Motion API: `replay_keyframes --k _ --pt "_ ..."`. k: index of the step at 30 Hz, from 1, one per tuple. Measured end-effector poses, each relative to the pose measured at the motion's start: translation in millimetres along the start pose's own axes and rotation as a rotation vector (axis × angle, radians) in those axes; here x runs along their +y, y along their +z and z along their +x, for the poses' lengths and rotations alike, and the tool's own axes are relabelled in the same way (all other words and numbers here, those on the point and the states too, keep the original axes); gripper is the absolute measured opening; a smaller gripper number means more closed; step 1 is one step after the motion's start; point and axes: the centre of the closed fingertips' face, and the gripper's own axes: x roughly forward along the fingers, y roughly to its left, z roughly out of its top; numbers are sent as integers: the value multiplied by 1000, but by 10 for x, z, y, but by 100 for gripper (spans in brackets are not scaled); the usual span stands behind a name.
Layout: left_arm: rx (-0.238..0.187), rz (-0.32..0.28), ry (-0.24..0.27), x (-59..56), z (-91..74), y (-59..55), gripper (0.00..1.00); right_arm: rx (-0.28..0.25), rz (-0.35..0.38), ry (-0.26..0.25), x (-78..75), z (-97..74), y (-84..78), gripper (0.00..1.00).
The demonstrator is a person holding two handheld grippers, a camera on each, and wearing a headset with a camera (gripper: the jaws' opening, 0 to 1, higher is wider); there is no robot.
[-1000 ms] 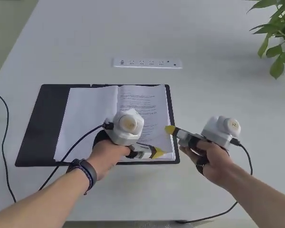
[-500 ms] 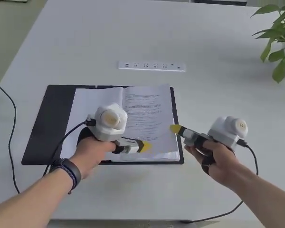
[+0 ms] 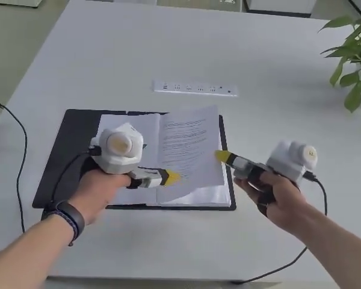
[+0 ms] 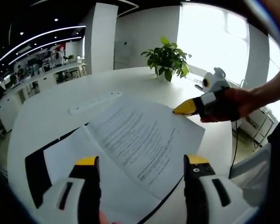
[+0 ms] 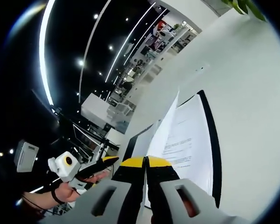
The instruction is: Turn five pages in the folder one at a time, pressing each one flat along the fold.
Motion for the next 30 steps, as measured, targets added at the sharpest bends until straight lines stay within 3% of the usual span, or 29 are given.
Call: replay_keyframes --k 12,21,30 --pt "-47 -15 63 222 -434 3 73 2 -52 94 490 189 25 0" --pt "-49 -17 104 315 -766 -91 74 22 -88 156 831 401 -73 0" --pt "-49 -16 118 404 -956 -158 75 42 -109 184 1106 599 -233 0"
